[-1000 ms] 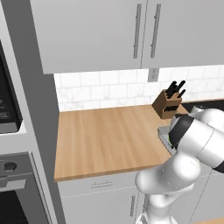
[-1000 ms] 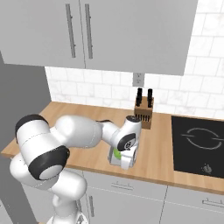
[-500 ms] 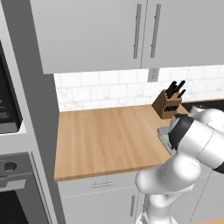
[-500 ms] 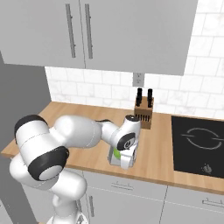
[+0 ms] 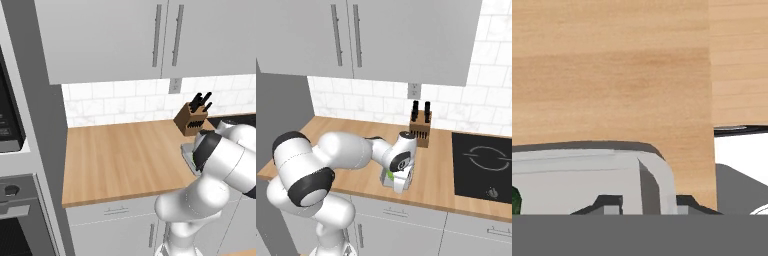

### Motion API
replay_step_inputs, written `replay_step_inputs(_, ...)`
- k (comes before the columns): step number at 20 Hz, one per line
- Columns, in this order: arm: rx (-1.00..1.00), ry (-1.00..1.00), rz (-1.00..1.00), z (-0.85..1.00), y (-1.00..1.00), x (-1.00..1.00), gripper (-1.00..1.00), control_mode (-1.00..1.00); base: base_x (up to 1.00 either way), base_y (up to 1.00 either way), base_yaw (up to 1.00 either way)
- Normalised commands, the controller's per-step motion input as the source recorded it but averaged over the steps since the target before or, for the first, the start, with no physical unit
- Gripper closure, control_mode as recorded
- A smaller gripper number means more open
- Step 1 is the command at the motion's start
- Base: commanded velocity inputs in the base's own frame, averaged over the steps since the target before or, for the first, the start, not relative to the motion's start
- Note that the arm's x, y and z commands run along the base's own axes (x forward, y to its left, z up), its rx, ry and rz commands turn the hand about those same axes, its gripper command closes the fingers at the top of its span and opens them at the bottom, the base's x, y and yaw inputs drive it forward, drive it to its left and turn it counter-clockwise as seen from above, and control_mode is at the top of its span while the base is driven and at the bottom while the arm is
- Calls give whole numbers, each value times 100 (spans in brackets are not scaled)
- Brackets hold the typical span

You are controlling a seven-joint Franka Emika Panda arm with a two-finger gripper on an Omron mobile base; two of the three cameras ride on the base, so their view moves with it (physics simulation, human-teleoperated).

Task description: Take the meat container that has the chicken drumstick and place it on the second highest rack of the freezer. Then take the vegetable container that has the broccoli and lemon wedge and place it on the highest rack of the freezer.

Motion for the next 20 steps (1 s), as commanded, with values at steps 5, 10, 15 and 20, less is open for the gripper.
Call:
replay_step_inputs(5, 0, 0, 0, 0, 0, 0, 100, -100, 0, 0, 0)
replay_step_inputs(10, 0, 0, 0, 1, -2, 0, 100, -100, 0, 0, 0)
replay_step_inputs(15, 0, 0, -1, 38, 6, -29, 100, -100, 0, 0, 0)
replay_step_inputs(20, 0, 0, -8, 66, 15, -41, 100, -100, 0, 0, 0)
